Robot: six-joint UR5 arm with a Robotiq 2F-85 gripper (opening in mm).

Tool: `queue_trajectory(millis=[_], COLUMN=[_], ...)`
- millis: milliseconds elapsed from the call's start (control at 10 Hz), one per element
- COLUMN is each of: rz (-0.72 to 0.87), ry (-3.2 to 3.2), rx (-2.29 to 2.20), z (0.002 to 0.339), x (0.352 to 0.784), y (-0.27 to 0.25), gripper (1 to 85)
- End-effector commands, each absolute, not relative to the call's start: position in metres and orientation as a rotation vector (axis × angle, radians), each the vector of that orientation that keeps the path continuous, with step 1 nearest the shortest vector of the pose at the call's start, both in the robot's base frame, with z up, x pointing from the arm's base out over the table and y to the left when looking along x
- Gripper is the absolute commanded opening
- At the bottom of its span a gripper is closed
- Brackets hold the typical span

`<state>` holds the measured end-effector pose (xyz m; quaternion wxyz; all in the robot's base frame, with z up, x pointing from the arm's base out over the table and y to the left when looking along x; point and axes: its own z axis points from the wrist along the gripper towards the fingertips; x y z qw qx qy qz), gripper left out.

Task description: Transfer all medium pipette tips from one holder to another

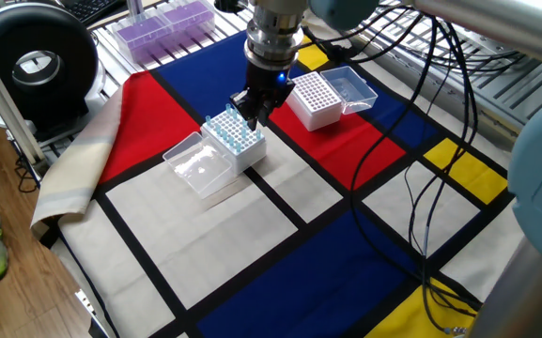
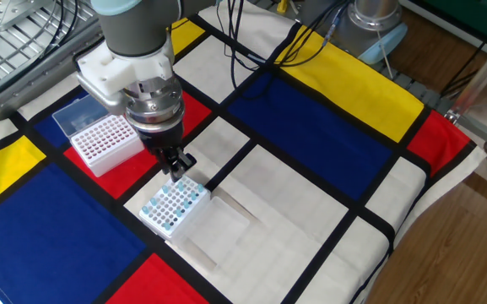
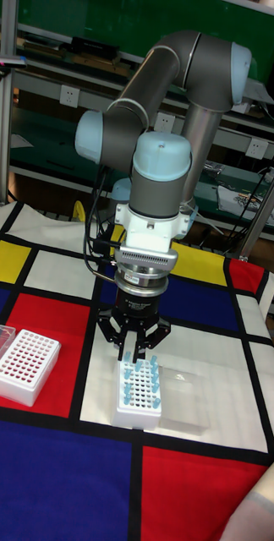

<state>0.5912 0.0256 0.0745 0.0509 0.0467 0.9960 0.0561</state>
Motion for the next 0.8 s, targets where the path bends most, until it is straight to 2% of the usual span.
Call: queue_trajectory(millis=[0,700], rz=[0.181,0.205], ry=[3.021,2.999], rx=[0.151,0.197], z=[0.0747,0.0723], x=[0.5946,0.5892], y=[0.0272,0.0332], gripper=[29.0,29.3])
